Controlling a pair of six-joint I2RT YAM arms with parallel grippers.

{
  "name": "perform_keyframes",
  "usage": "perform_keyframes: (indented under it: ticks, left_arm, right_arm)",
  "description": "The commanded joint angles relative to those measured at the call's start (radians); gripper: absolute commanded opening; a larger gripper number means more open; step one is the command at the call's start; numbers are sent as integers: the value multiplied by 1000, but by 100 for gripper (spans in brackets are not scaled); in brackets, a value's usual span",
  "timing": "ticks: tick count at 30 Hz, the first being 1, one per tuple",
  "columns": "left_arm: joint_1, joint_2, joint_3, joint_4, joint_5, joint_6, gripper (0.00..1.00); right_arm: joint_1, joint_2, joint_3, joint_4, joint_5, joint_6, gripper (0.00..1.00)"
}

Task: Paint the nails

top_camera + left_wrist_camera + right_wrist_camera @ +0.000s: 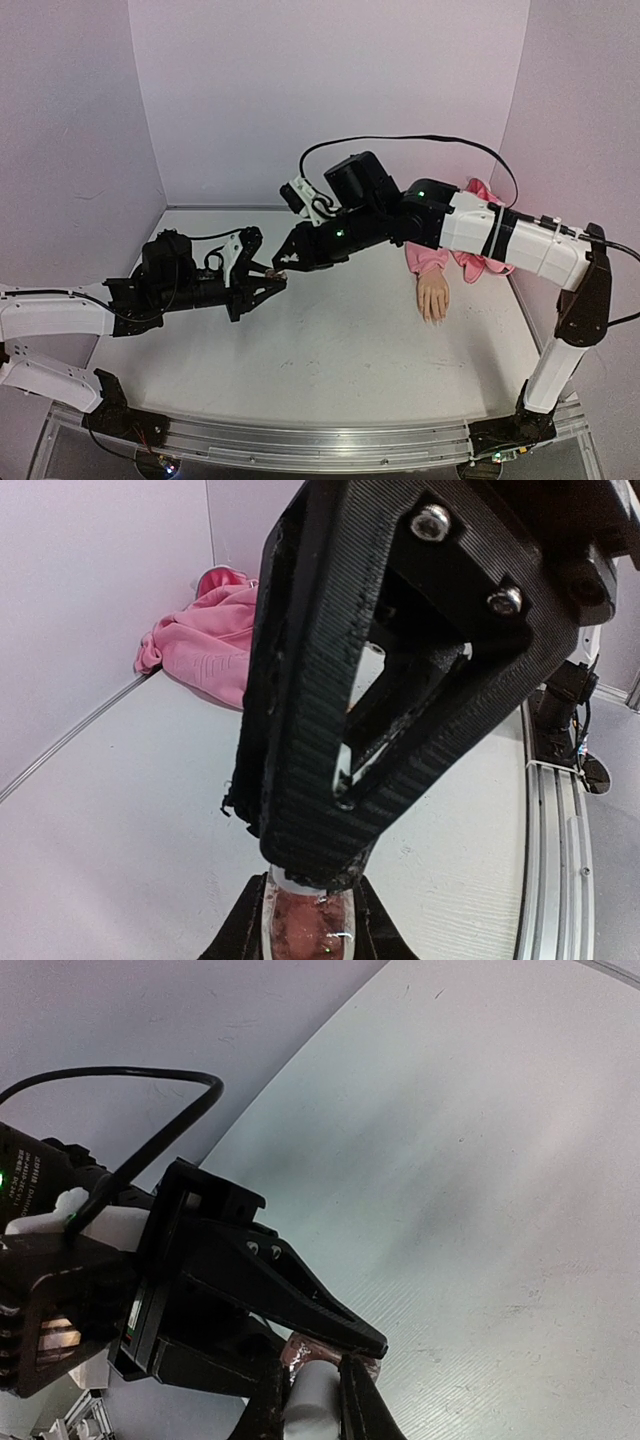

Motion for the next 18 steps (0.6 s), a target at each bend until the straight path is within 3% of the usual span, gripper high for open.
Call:
perform_keyframes:
  ticks: [1,18]
  left_arm:
    - [5,9,12,33,-7,2,0]
    - [5,13,18,27,152,-2,0]
  right_arm:
    - [3,-88,-15,30,20,-26,0]
    - [44,-116,-41,14,-79,-287,0]
